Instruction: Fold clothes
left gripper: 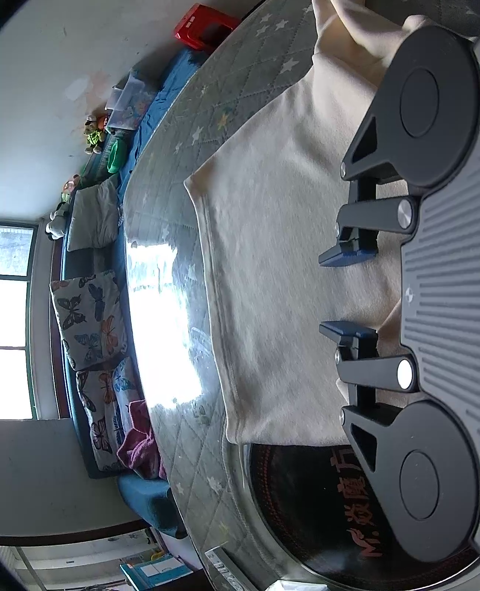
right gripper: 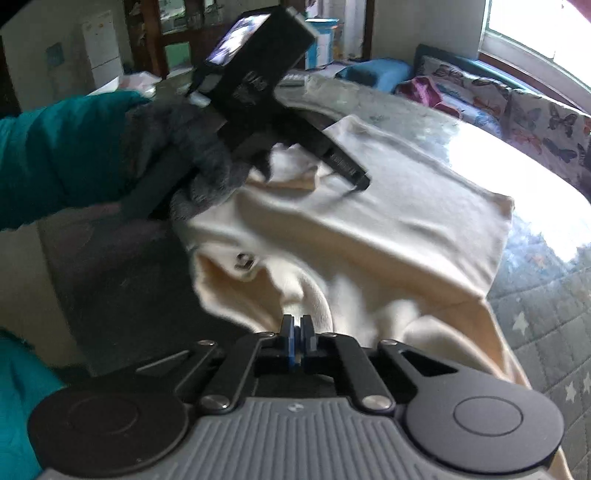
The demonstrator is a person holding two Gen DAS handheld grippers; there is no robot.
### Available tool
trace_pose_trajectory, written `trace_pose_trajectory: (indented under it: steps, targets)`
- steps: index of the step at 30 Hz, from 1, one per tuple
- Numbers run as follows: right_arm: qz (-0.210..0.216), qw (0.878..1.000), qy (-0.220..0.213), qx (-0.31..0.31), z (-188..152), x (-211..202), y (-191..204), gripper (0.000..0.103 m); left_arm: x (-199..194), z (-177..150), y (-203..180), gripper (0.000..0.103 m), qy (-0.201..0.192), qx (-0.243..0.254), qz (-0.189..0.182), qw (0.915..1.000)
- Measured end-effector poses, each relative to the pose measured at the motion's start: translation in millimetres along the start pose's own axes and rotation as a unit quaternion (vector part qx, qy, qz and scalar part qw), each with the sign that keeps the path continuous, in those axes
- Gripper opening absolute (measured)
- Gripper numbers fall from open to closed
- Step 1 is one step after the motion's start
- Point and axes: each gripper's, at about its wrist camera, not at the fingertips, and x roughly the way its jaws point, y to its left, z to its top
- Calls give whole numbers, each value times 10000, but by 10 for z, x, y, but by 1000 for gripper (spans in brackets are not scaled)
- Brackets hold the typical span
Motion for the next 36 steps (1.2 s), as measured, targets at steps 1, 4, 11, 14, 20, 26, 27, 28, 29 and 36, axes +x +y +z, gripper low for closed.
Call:
trace_pose_trajectory:
  steps: [1, 4, 11, 14, 20, 26, 27, 28, 29, 36]
  targets:
    - [8, 10000, 70, -58, -19, 14, 23, 2, 1, -2, 4, 39, -6, -11, 8, 10000]
    - [52, 9998, 135, -158, -26, 10, 60, 3, -32, -28, 32, 43, -15, -41, 15, 10000]
    - [16, 9994, -356, -51, 205, -84, -17, 10, -234, -136, 105, 43, -124, -80, 53, 9999]
    - [3, 9992, -400, 93, 281, 82, -92, 11, -385, -233, 92, 43, -205, -19, 57, 9998]
    - [343, 9991, -176, -187, 151, 272, 93, 12, -715, -499, 81, 43, -360, 34, 199, 9991]
    - [573, 9979, -263, -115, 191, 116, 85, 18, -947, -781, -99, 43, -506, 311, -118, 9982]
    - [524, 9980, -345, -8, 221, 97, 39, 18, -960, -825, -144, 43, -511, 388, -159, 9978]
    - [456, 9981, -406, 95, 238, 91, -10, 19, -966, -860, -175, 43, -490, 445, -210, 9976]
    - [356, 9983, -433, 188, 236, 104, -66, 19, -968, -889, -197, 43, -455, 490, -268, 9974]
    - [-311, 9944, -587, 821, 208, 200, -439, 31, -1008, -1079, -318, 40, -252, 761, -613, 9949]
